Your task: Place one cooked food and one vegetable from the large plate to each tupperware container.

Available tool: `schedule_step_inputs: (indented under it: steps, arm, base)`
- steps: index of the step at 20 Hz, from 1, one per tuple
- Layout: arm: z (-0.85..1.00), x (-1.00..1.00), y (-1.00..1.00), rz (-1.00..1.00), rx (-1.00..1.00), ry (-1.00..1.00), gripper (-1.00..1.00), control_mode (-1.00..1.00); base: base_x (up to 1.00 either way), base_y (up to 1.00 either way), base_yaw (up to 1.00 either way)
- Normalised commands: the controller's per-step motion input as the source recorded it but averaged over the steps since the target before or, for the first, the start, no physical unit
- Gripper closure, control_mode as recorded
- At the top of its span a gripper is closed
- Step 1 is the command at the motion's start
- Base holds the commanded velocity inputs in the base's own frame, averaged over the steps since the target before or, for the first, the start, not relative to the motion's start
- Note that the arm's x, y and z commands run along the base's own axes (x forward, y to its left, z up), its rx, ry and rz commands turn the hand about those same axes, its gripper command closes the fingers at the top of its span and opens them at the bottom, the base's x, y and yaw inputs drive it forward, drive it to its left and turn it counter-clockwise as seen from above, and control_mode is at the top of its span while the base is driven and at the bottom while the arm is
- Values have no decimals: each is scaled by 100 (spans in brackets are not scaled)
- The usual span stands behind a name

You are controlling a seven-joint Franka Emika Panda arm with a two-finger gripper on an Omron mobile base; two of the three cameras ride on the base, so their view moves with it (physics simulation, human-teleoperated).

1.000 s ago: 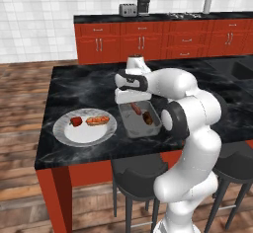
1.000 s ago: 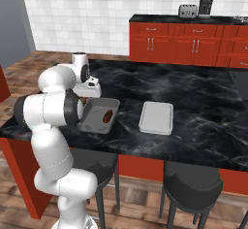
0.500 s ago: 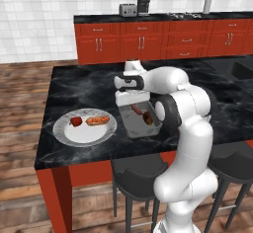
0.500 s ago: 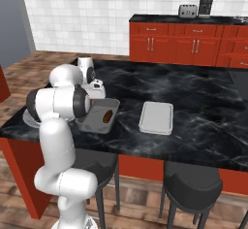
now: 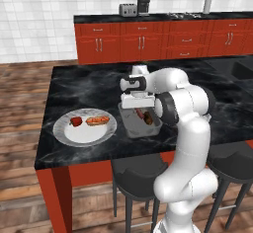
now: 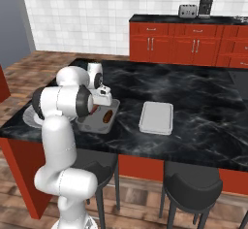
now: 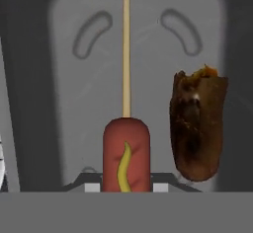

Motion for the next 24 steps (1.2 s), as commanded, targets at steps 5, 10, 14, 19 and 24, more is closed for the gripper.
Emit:
schedule_step_inputs:
  steps: [5, 10, 14, 19, 24]
  arm:
    - [-29, 4, 0, -3, 0, -1, 100, -100]
    - [-25, 0, 0, 0, 0, -1, 100, -100]
    - [-16, 3, 0, 3, 0, -4, 100, -100]
    - [-2, 0, 5, 2, 0, -4, 100, -100]
    - [-2, 0, 14, 4, 0, 0, 100, -100]
  base:
    - [0, 0, 0]
    - [0, 0, 0]
    - [0, 0, 0]
    - [0, 0, 0]
    - [0, 0, 0]
